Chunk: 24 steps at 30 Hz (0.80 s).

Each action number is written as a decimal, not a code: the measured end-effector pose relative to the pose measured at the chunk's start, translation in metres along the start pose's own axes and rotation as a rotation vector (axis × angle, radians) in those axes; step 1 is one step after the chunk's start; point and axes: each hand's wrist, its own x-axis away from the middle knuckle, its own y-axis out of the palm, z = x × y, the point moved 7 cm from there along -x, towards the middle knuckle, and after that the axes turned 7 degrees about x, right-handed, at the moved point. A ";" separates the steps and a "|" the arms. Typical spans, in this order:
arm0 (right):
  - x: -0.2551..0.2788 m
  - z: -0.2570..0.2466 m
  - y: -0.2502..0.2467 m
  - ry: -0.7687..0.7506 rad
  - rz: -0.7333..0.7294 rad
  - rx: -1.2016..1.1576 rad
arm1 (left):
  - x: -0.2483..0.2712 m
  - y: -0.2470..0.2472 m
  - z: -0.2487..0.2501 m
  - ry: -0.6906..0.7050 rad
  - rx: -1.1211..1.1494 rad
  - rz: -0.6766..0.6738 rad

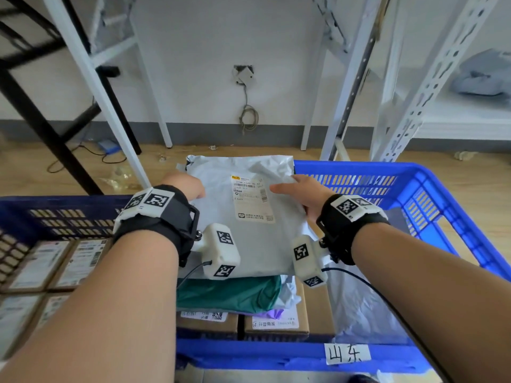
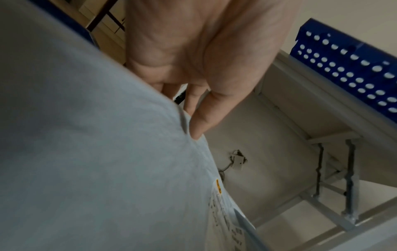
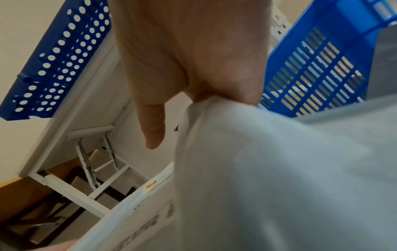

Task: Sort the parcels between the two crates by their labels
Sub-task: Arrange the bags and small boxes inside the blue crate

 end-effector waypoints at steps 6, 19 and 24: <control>0.046 -0.032 -0.003 -0.023 0.058 -0.105 | -0.005 -0.002 0.000 -0.031 0.252 0.042; 0.054 -0.053 -0.018 -0.146 -0.098 -0.321 | -0.014 -0.040 -0.012 0.041 0.856 0.142; 0.059 -0.068 -0.010 -0.202 -0.088 -0.338 | -0.003 -0.017 0.024 0.149 0.908 0.046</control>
